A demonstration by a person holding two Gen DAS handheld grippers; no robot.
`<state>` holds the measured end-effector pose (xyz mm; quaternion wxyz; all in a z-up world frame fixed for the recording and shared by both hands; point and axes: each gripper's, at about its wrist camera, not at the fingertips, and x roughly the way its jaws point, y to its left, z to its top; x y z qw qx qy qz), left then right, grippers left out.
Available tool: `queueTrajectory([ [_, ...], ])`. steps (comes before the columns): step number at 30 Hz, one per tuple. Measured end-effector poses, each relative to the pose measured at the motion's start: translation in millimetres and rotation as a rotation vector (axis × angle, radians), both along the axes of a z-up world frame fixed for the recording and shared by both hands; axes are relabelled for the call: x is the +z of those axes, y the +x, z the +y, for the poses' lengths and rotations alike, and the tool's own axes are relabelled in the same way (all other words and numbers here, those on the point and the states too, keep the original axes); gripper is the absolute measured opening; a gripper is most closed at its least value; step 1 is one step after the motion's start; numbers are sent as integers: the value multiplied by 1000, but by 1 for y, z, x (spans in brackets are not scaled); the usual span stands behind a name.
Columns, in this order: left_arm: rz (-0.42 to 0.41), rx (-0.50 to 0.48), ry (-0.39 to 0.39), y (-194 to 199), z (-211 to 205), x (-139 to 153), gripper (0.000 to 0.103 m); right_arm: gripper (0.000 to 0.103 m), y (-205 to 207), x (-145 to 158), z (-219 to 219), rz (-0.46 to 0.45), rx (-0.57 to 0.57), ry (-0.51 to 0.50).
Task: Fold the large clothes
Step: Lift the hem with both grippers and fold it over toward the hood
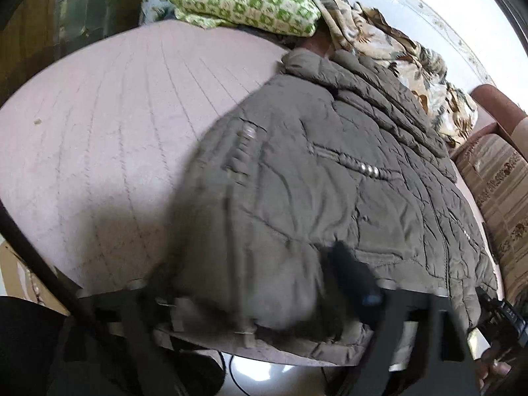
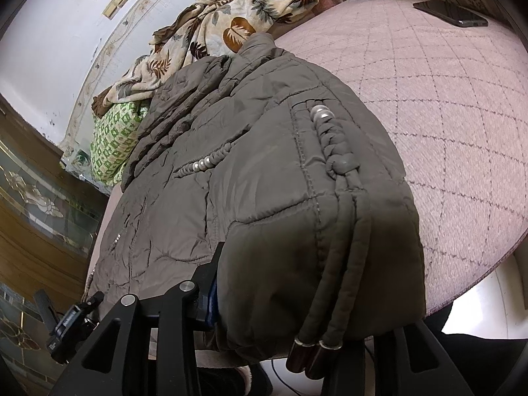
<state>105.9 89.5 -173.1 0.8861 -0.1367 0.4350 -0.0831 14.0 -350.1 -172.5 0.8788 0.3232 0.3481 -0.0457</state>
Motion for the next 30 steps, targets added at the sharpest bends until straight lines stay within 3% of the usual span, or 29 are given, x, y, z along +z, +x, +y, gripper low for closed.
queueTrajectory([
  [2,-18,1,33,-1,-5,1,87,42,0,0,3,4,1,-17],
  [3,-26,7,39,-1,-5,1,76,42,0,1,4,5,1,-26],
  [5,-40,13,53,1,-5,2,64,40,0,2,6,6,5,-41],
  [6,-49,8,45,1,-5,3,50,38,0,2,8,6,6,-55],
  [9,-83,-20,72,-2,-12,8,34,31,-1,6,11,-3,13,-86],
  [11,-111,-33,95,-4,-17,13,29,26,-3,12,16,-25,17,-130],
  [17,-202,-48,186,-10,-28,28,27,24,-10,42,39,-106,23,-352],
  [24,-314,-43,271,-20,-36,52,27,23,-18,56,33,-163,15,-316],
  [30,-365,-42,302,-23,-38,64,27,23,-21,73,42,-204,24,-381],
])
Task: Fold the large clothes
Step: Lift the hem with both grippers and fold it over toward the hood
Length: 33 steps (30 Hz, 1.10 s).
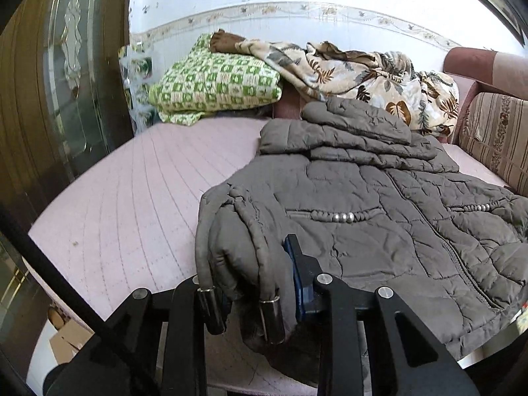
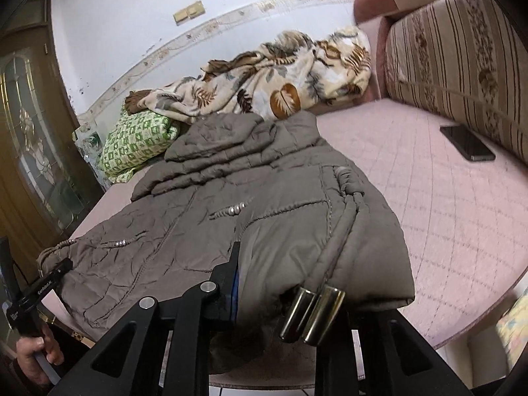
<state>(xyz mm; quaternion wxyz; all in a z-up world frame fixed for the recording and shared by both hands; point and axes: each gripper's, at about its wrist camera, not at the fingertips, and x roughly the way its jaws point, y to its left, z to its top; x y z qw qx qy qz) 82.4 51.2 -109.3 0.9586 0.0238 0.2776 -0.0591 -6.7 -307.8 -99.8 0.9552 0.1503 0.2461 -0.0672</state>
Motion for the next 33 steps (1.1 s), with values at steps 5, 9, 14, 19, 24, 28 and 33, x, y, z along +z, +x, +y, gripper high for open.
queueTrajectory([
  [5,-29,-6,11,3,-3,9,27,23,3,8,1,-11,6,-22],
  [9,-61,-12,18,7,-6,20,27,23,8,21,0,-35,19,-35],
  [14,-102,-9,12,18,-10,40,27,23,18,42,-4,-75,29,-19],
  [19,-139,-1,5,32,-12,61,27,23,31,68,-5,-118,40,-24],
  [24,-175,2,7,49,-18,85,27,23,48,94,-10,-147,53,-33],
  [28,-198,3,-1,67,-22,105,27,23,65,115,-17,-163,62,-36],
  [33,-228,1,-28,104,-30,135,27,23,98,141,-32,-178,70,-20],
])
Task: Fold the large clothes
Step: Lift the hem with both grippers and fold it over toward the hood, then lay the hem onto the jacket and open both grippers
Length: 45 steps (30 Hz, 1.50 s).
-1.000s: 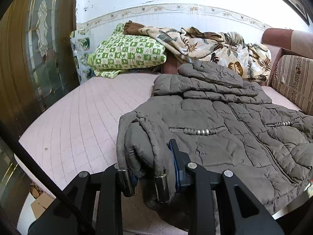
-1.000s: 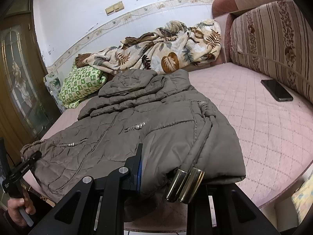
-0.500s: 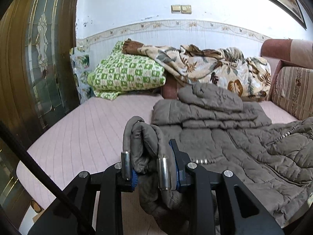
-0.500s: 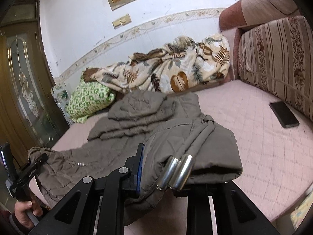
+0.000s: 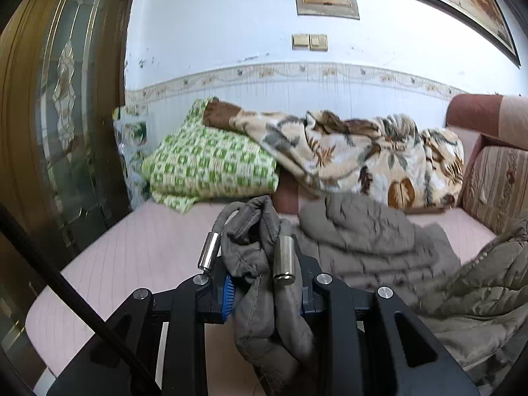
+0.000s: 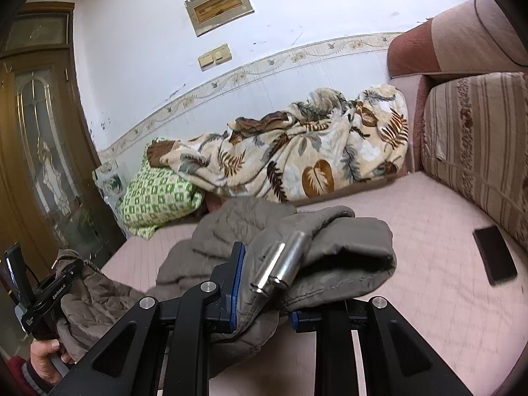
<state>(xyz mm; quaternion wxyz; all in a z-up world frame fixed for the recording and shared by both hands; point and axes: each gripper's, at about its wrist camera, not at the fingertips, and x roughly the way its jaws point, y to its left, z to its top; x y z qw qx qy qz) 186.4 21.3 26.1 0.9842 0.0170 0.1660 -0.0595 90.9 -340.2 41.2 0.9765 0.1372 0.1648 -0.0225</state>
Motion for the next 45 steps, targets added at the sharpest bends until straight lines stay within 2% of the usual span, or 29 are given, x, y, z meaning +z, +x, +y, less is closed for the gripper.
queueTrajectory([
  [6,-35,-2,-5,62,-23,34,27,23,60,28,-21,-7,-1,21],
  [12,-20,18,-2,139,-46,49,27,23,138,39,-43,15,-3,65],
  [16,21,49,-3,200,-54,47,31,23,193,35,-60,47,-12,89],
  [20,8,103,62,245,-57,42,33,23,242,27,-70,89,-27,86],
  [26,35,178,82,302,-35,41,39,23,297,6,-94,144,-98,124],
  [32,38,179,78,302,-15,33,40,25,344,-19,-122,238,-149,187],
  [33,47,168,67,300,-13,30,41,28,352,-25,-128,266,-142,214],
  [35,69,147,56,297,-13,24,41,44,364,-34,-135,313,-114,269],
  [36,77,137,54,295,-14,21,41,49,369,-38,-138,349,-103,291],
  [38,94,107,55,289,-20,14,41,61,365,-37,-145,347,-108,314],
  [40,103,77,59,284,-28,10,41,67,351,-29,-149,306,-129,303],
  [43,131,-2,61,271,-45,5,41,68,330,-18,-150,282,-114,292],
  [45,160,-74,67,258,-63,-1,41,68,313,-16,-136,292,-67,239],
])
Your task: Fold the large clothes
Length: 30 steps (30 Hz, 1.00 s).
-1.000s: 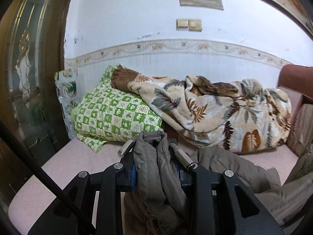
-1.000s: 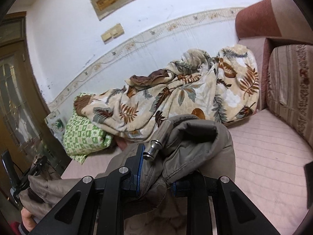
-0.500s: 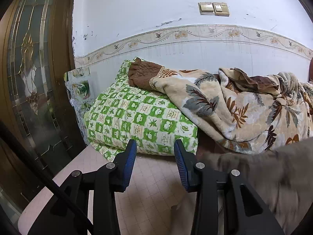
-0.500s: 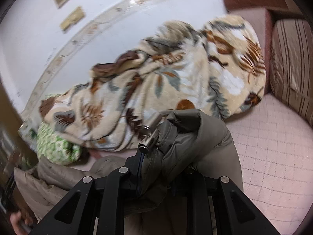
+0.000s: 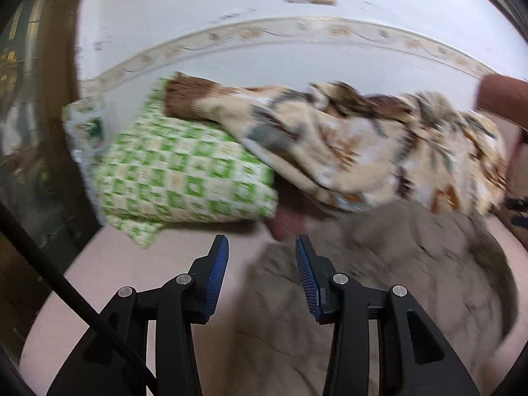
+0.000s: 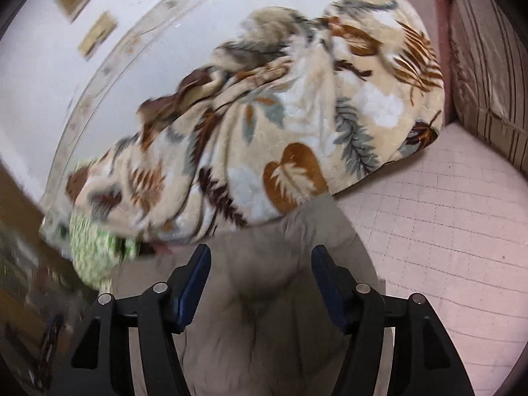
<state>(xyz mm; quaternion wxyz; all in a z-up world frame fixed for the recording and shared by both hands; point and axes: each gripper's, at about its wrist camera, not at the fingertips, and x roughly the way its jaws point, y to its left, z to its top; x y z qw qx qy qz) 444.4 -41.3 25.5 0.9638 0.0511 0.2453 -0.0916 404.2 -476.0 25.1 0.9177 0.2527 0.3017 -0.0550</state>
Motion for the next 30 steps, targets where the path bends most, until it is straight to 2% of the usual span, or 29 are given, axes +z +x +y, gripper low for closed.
queueTrajectory([
  [5,112,-188,-21,-32,-48,-25,41,66,-34,-11,76,17,206,-200],
  [6,151,-233,-41,-37,-59,-33,41,63,-40,-17,94,19,252,-244],
  [8,200,-280,-52,-41,-75,-46,41,50,-46,-28,124,26,329,-308],
  [12,224,-306,16,-27,-109,-67,41,42,-29,-59,170,75,411,-442],
  [15,309,-258,32,11,-120,-84,41,42,-1,-75,166,115,383,-424],
  [18,369,-234,61,39,-123,-102,42,39,32,-95,151,208,352,-383],
  [22,399,-233,86,62,-129,-121,44,39,56,-111,142,272,350,-377],
  [27,432,-221,49,90,-133,-133,46,39,77,-123,134,309,334,-366],
  [30,439,-200,51,90,-134,-131,46,39,83,-121,130,327,317,-334],
])
